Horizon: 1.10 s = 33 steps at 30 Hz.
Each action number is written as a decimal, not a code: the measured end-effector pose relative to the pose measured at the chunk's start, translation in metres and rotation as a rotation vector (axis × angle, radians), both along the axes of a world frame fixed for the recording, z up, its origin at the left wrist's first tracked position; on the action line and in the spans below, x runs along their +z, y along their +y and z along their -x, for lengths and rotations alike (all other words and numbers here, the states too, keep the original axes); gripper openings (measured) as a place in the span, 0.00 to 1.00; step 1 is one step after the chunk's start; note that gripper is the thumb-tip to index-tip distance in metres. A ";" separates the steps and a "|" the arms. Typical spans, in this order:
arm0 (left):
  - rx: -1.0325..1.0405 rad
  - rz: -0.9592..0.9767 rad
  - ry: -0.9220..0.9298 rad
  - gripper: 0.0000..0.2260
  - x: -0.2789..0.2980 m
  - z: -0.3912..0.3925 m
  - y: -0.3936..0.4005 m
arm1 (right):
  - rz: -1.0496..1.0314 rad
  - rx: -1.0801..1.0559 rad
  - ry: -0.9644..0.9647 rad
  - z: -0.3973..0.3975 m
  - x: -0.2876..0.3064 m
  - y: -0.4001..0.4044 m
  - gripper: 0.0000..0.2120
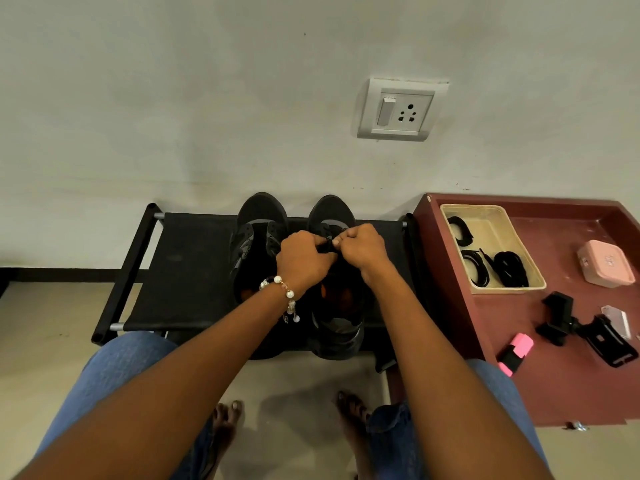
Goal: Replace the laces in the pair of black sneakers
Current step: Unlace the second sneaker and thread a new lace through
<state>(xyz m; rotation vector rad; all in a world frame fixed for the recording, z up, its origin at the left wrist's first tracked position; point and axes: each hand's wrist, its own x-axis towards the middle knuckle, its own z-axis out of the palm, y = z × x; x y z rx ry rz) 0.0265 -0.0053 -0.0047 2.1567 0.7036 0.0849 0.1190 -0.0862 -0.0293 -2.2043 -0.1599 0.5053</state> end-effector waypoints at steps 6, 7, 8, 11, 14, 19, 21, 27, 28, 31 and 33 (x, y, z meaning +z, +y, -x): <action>0.018 0.058 0.022 0.10 -0.004 -0.005 0.016 | -0.117 -0.116 0.172 -0.007 -0.004 0.005 0.11; 0.022 0.003 0.013 0.10 -0.007 -0.006 0.016 | -0.106 -0.130 0.185 -0.008 -0.007 0.007 0.11; 0.026 -0.054 0.007 0.10 -0.009 -0.007 0.014 | -0.102 -0.141 0.193 -0.010 -0.011 0.008 0.12; 0.059 -0.159 -0.011 0.10 -0.012 -0.009 0.011 | -0.051 -0.187 0.174 -0.013 -0.021 0.014 0.09; 0.095 -0.210 -0.029 0.09 -0.015 -0.011 0.011 | -0.002 -0.206 0.147 -0.008 -0.021 0.017 0.06; 0.127 -0.264 -0.071 0.07 -0.018 -0.012 0.007 | -0.069 -0.177 0.155 -0.011 -0.031 0.016 0.12; 0.122 -0.289 -0.092 0.06 -0.019 -0.014 0.007 | -0.097 -0.176 0.158 -0.007 -0.027 0.013 0.08; 0.097 -0.358 -0.079 0.09 -0.016 -0.014 0.003 | -0.178 -0.080 0.182 0.008 0.002 0.005 0.08; 0.102 -0.358 -0.067 0.09 -0.016 -0.015 0.003 | -0.165 -0.073 0.169 0.011 0.004 0.005 0.08; 0.134 -0.304 -0.056 0.09 -0.016 -0.017 0.006 | 0.008 -0.015 0.055 0.026 0.012 0.001 0.15; 0.168 -0.205 -0.086 0.08 -0.015 -0.019 0.009 | 0.177 0.023 -0.111 0.039 0.011 -0.004 0.19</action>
